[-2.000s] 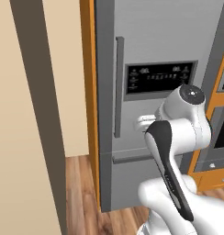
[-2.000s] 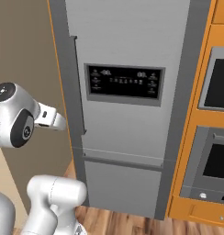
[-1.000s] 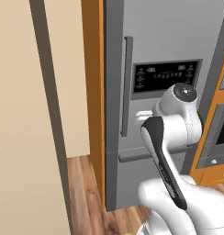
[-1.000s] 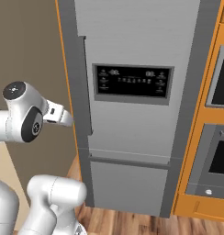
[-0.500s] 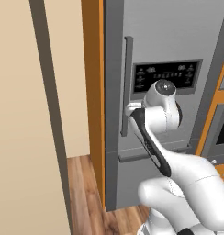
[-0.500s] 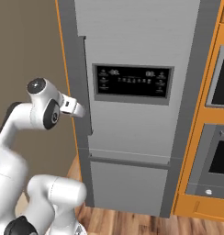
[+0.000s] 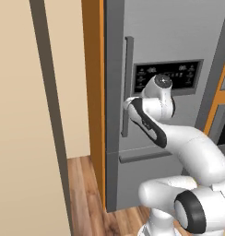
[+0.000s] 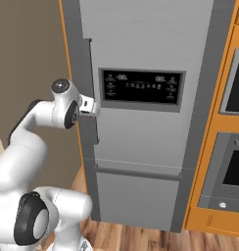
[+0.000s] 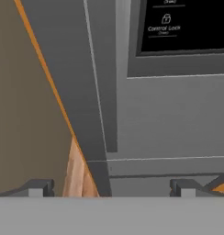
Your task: Place one of the steaks on the plate and the other in the bowl. Then place the bowl in the fridge.
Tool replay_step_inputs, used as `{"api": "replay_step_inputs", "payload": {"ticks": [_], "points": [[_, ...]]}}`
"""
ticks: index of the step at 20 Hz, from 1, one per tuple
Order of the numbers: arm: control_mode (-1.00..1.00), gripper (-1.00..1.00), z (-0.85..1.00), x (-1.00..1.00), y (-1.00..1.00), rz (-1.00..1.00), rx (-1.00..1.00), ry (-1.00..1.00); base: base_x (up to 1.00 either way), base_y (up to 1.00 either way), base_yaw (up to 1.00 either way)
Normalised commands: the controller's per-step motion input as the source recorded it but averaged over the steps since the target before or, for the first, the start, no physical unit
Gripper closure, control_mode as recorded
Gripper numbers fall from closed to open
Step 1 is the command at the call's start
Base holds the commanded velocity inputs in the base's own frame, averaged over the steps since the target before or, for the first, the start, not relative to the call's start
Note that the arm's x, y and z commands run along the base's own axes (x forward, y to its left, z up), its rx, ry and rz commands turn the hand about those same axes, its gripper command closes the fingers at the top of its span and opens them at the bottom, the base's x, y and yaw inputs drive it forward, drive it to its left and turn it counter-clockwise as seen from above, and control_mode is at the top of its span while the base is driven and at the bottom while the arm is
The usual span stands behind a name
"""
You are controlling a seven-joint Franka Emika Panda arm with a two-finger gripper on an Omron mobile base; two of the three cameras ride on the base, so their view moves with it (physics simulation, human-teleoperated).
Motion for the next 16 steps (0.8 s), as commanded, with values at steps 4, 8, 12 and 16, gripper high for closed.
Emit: {"api": "replay_step_inputs", "payload": {"ticks": [4, 8, 12, 16], "points": [[-1.00, -1.00, -0.22, 0.51, 0.00, 0.09, 0.00, -0.09, 0.00, 0.00, 0.00], [-1.00, -1.00, -0.15, 0.68, 0.00, 0.00, -0.01, -0.02, 0.00, 0.00, 0.00], [-1.00, -1.00, -0.03, 0.61, 0.05, -0.03, 0.00, 0.00, 0.00, 0.00, 0.00], [-1.00, -1.00, 0.00, 0.44, 0.16, -0.07, 0.00, 0.00, 0.00, 0.00, 0.00]]}}
